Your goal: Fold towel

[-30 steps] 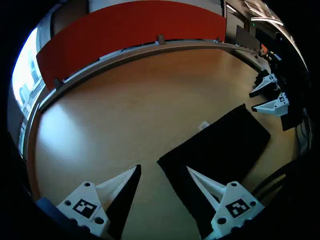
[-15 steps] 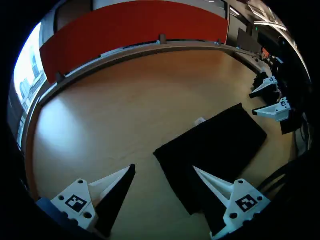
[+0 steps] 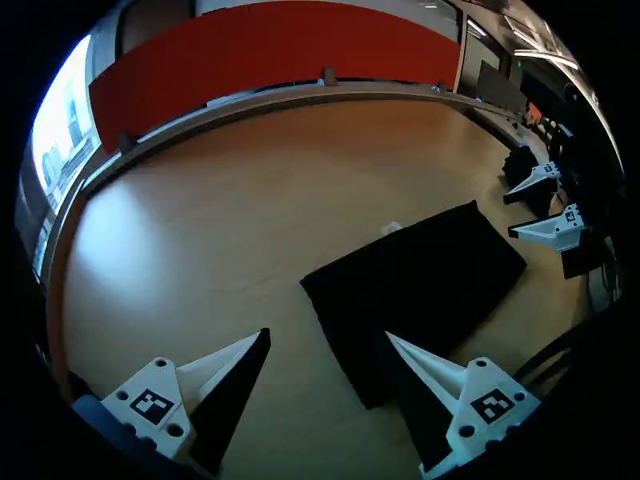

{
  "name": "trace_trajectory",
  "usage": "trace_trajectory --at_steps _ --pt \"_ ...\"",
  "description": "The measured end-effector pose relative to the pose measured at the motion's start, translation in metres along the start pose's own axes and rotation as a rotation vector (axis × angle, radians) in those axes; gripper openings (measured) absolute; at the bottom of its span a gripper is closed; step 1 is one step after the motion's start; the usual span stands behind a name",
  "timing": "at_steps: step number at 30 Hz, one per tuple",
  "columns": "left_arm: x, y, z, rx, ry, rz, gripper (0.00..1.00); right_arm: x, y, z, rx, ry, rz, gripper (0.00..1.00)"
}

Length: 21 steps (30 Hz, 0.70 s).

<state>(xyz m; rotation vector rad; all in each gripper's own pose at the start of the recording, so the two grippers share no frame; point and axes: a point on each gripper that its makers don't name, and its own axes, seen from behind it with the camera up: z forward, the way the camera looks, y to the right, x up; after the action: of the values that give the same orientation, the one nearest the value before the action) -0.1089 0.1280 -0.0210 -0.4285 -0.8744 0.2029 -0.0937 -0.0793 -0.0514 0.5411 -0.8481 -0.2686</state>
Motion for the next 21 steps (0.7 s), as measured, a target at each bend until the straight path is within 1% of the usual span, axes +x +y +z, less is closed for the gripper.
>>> trace_trajectory --at_steps 11,17,21 --pt "-0.023 0.005 -0.012 0.009 -0.006 -0.051 0.96 -0.017 -0.014 -0.013 0.002 -0.006 0.016 0.90" --pt "-0.031 0.006 -0.018 0.018 -0.005 -0.070 0.95 -0.023 -0.017 -0.015 0.006 -0.010 0.020 0.90" --pt "-0.034 0.006 -0.023 0.028 0.001 -0.082 0.95 -0.026 -0.019 -0.016 0.014 -0.014 0.011 0.90"
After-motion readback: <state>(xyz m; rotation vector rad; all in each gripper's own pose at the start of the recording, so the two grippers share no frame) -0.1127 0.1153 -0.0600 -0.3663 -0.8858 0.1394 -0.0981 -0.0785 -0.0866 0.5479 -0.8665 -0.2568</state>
